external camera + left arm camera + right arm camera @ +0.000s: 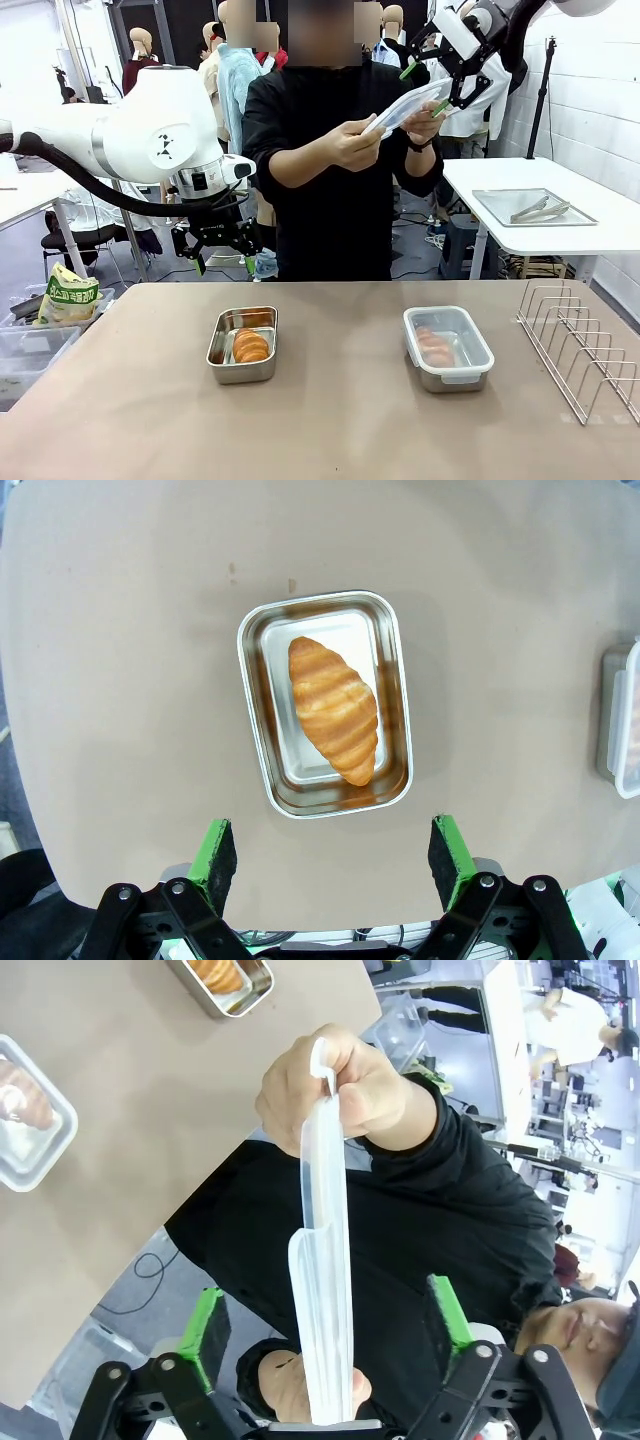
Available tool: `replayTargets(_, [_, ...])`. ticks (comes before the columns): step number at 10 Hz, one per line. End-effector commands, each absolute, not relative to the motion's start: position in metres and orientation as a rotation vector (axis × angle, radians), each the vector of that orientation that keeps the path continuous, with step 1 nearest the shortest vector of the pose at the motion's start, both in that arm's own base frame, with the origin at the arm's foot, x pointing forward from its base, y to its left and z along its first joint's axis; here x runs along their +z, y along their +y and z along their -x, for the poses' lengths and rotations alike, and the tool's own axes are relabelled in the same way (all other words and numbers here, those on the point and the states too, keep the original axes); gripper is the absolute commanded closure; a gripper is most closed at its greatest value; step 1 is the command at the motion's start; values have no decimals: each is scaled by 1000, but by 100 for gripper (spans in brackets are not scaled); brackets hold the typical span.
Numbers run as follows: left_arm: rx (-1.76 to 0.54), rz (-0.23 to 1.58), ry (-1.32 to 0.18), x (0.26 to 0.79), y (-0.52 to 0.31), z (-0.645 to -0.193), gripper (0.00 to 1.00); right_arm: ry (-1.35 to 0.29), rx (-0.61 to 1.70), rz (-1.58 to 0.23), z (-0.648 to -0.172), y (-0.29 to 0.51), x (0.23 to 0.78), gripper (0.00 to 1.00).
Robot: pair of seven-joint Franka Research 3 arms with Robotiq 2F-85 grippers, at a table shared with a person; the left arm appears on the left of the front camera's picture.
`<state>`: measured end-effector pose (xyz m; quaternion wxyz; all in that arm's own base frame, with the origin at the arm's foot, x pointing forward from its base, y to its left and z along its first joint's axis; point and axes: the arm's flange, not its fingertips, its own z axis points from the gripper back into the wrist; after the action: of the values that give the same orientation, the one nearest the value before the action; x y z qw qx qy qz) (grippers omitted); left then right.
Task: Place the bread in airtight containers.
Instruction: Release when the human grabs the Airtight Container lid.
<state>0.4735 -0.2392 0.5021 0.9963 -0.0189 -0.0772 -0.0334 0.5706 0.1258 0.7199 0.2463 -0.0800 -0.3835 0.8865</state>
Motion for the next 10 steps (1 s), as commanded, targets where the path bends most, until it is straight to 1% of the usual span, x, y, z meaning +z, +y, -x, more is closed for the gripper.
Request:
replayTargets(1, [-63,26,-161,504,-238,-473,0,-1013,2440,204,-572,126,722,0])
replayTargets(4, [-63,26,-161,504,-238,-473,0,-977,2462,174,-575,132,720,0])
replayTargets(5, [-63,26,-161,504,-238,-473,0,-905,2515,96,-579,139,719,0])
replayTargets(6, [-63,26,-161,504,-238,-473,0,-1025,2443,194,-570,129,718,0])
replayTargets(10, [-63,26,-161,504,-238,-473,0,-1025,2443,194,-570,129,718,0])
